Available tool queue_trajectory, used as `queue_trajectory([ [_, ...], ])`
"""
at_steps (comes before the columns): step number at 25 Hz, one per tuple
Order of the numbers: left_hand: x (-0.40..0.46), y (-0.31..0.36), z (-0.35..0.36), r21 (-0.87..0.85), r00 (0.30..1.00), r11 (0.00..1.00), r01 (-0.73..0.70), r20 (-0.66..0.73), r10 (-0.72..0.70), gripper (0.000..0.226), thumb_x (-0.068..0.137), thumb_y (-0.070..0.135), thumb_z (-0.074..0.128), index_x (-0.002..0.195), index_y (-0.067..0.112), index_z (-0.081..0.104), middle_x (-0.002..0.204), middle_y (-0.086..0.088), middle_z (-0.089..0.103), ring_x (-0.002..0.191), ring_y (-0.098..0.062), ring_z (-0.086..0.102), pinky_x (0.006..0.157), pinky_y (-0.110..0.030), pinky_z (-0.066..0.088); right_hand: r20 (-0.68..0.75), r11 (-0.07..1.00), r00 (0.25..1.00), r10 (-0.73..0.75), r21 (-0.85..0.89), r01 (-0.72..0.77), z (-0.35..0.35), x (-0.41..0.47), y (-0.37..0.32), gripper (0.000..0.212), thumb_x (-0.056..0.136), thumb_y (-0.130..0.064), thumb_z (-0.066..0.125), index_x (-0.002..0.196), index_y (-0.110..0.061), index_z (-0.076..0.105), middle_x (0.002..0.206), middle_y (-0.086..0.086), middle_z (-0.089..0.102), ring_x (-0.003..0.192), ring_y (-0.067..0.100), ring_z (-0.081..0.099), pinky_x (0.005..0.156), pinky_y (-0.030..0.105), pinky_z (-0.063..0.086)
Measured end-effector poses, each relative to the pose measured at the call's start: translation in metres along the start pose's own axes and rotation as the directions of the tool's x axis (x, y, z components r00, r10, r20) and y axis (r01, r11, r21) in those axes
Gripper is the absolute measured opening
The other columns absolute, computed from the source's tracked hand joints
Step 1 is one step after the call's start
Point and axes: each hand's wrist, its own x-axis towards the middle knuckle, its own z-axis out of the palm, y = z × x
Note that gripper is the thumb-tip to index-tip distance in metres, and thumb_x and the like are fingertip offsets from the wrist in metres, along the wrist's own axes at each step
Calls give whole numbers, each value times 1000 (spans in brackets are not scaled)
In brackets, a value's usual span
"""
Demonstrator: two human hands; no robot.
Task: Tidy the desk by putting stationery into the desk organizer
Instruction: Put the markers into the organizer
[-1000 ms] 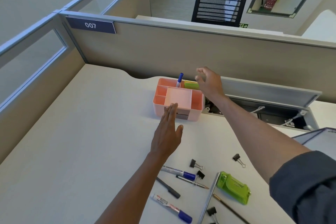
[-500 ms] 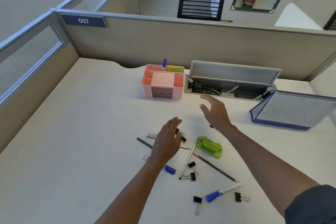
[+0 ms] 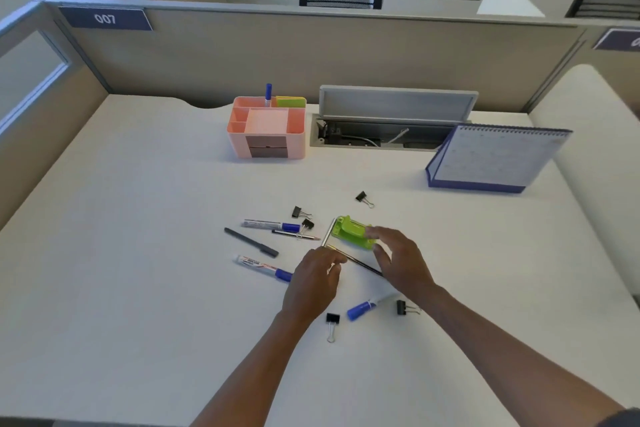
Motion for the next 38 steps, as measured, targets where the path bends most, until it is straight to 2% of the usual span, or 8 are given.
queue_trajectory([
  [3,-17,15,17,59,993,998,-9,117,2,18,91,21,63,109,24,65,102,9,63,92,-5,54,81,-14,40,45,1000,999,9,-15,-8,-4,-34,11,33,91,-8,58,119,-25,66,123,-11,64,117,6,57,100,28,47],
  [9,-42,28,38,349,975,929,-124,215,50,32,84,46,65,109,26,63,102,7,59,97,-14,53,83,-28,34,76,999,997,23,-26,-21,-15,-70,22,25,94,-13,59,115,-23,67,120,-14,64,116,5,55,97,25,46],
  [17,-44,41,44,507,984,861,-52,173,-42,22,92,40,56,108,24,58,101,7,56,97,-14,48,86,-31,32,53,998,997,57,-6,-56,-31,-74,33,24,99,-17,51,115,-28,65,119,-17,63,115,0,53,98,24,45],
  [22,-41,45,45,517,993,854,-62,120,0,19,91,40,59,104,26,58,96,8,56,92,-15,49,79,-32,30,195,978,968,-160,-101,182,-38,-71,27,30,97,-33,51,122,-21,62,119,-7,63,115,12,53,98,26,41],
  [26,-29,53,39,460,997,885,-71,48,55,22,81,38,75,94,26,61,86,9,58,83,-15,52,75,-31,31,258,937,931,-260,-168,308,-31,-61,20,27,92,-25,61,118,-20,63,112,-6,66,111,15,53,96,24,39],
  [31,-8,67,20,115,987,991,74,-148,-57,24,86,28,71,107,26,60,101,11,62,92,-10,54,83,-27,28,180,950,960,-213,-191,247,-34,-34,-6,14,97,-21,53,108,-21,62,89,-2,63,83,21,51,68,37,47],
  [35,10,67,-1,-325,941,934,150,-244,-236,30,89,20,68,116,24,55,94,15,65,80,-4,60,71,-10,42,125,992,986,-112,-42,118,-36,-3,-34,12,98,-32,53,107,-25,56,89,-3,59,83,16,53,68,36,48],
  [38,17,54,-14,-374,942,916,145,-230,-243,17,98,26,53,112,21,61,90,13,65,79,1,59,67,-10,42,41,987,996,-81,142,74,-34,20,-58,13,93,-24,63,106,-21,60,87,-11,65,80,9,60,72,30,51],
])
